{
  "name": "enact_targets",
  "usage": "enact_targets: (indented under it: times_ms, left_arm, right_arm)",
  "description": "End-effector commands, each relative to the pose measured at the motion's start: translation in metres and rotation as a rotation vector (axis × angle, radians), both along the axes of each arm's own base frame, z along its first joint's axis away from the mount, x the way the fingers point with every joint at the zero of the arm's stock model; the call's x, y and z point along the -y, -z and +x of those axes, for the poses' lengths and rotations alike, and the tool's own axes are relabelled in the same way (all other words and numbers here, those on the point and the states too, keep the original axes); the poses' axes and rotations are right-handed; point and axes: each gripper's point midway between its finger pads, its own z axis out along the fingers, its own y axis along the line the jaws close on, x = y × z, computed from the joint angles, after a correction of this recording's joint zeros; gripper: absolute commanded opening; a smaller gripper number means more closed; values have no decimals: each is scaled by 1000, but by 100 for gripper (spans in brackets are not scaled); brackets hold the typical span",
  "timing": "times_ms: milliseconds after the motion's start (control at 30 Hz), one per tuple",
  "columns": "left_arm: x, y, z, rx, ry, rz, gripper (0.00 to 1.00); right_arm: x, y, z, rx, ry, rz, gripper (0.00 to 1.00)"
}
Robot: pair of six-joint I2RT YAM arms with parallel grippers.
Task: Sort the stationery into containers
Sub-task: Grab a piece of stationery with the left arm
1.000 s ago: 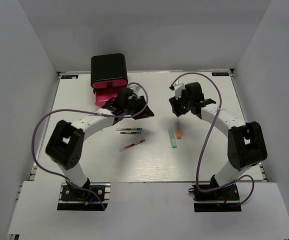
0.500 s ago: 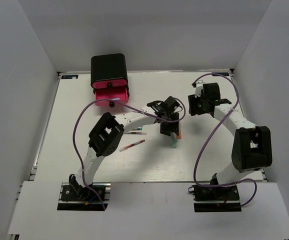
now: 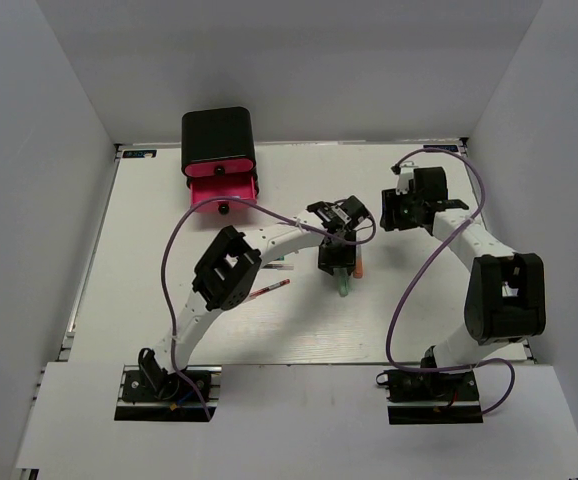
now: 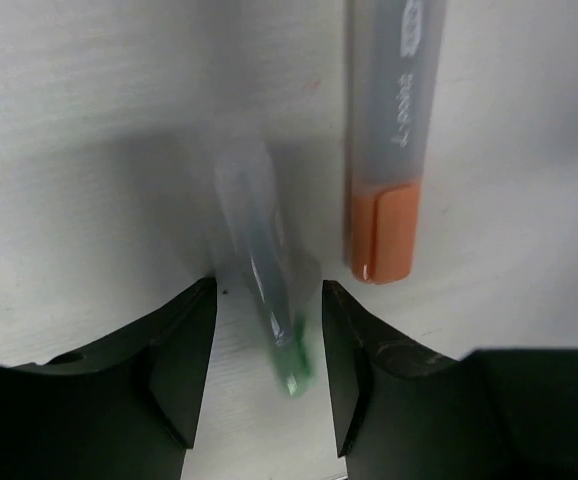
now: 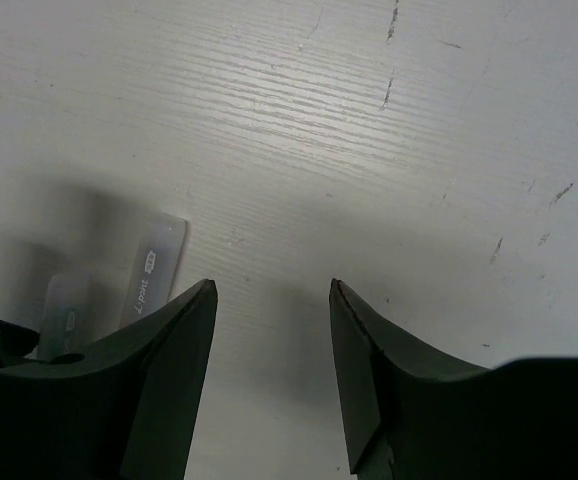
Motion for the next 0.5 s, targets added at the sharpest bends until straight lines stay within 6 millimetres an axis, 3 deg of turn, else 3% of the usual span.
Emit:
enact_targets:
  times_ms: [0,233,300,333,367,400,433,467]
  left_arm:
    - [-2,-1,3,20,-6,40,57]
    - [-7,7,6,13,-33,88,54]
    - [-21,15,0,-5,-39,156,49]
    - [-33,29,-8,-34,-37,197,47]
    - [-42,30,-13,-41,-38,225,39]
    - [-47,26,-13,-28,-41,229,34]
    - [-63,36,-23,-50,-41,275,31]
    - [-65,36,-25,-49,-41,274,28]
  right_arm:
    - [-1,-16,1,54,6,40,55]
    - [-1,-15,-8,51,4,55,55]
    - [-3,-15,-10,50,-4,61,55]
    - [-3,-13,-11,45,-5,60,55]
    - [-3,-14,-12,47,-8,66,55]
    - [-4,-15,-12,48,-14,69,55]
    - [-5,-15,-11,51,-18,70,55]
    - [-8,-14,-13,46,-29,79,55]
